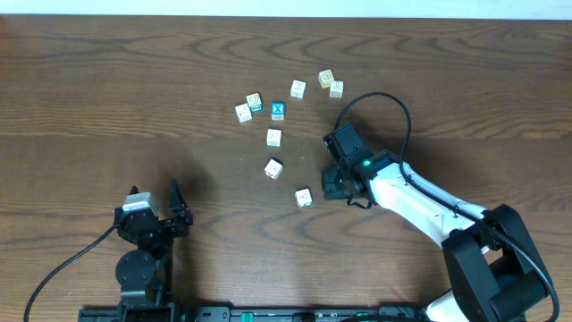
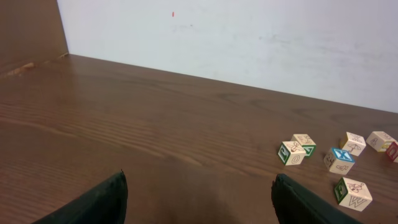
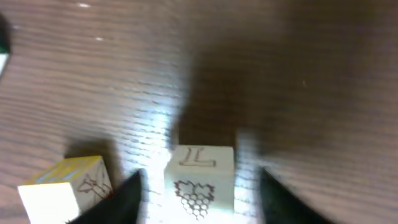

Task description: Lift 3 blocks

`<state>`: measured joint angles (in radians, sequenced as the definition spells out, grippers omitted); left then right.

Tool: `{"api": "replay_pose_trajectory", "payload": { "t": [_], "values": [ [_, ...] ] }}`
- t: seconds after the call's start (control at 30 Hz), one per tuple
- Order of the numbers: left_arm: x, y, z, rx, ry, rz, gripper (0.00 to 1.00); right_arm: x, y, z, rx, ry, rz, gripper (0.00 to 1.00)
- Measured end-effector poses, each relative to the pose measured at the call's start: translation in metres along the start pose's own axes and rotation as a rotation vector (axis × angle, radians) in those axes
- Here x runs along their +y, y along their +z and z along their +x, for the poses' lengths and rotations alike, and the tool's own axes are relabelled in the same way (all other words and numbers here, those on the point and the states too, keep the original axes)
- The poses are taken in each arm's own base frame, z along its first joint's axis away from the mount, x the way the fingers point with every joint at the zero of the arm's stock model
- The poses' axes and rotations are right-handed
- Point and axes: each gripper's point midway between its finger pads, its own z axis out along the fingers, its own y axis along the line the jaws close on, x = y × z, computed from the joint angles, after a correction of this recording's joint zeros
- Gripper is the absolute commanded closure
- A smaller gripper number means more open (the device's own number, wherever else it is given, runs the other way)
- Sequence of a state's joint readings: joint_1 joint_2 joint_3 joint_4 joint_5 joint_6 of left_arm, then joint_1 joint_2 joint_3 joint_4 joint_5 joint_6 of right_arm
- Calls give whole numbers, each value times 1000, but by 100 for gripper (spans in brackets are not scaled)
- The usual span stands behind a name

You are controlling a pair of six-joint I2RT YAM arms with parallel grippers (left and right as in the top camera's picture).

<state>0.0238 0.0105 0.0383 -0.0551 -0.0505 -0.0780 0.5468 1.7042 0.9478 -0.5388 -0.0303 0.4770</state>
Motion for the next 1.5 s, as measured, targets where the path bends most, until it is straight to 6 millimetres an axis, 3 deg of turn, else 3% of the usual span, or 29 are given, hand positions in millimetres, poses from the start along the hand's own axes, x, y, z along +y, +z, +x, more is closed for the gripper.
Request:
{"api": "replay_pose_trajectory", "payload": {
  "t": [0.03,0.1,0.43,0.6,0.73,0.83,0.97,1.07,1.37,1.5],
  "values": [
    [0,0,0,0,0,0,25,0,0,-1,-3,4,-1,8],
    [0,0,0,0,0,0,25,2,0,-2,-10,-2,-4,4],
    [0,0,0,0,0,0,25,16,-3,-6,-12,-56,-71,4],
    [0,0,0,0,0,0,25,30,-19,-28,-54,-108,-102,1],
    [0,0,0,0,0,0,25,40,-31,-46,-104,-152,-123,13],
    [0,0,0,0,0,0,25,43,-35,-52,-121,-172,-129,9],
    [0,0,0,0,0,0,25,45,-35,-54,-131,-200,-133,1],
    [0,0,0,0,0,0,25,55,-37,-56,-143,-259,-181,2],
    [0,0,0,0,0,0,25,91,-39,-34,-132,-581,-289,2],
    [0,0,0,0,0,0,25,101,-30,-33,-144,-666,-316,3]
  ]
}}
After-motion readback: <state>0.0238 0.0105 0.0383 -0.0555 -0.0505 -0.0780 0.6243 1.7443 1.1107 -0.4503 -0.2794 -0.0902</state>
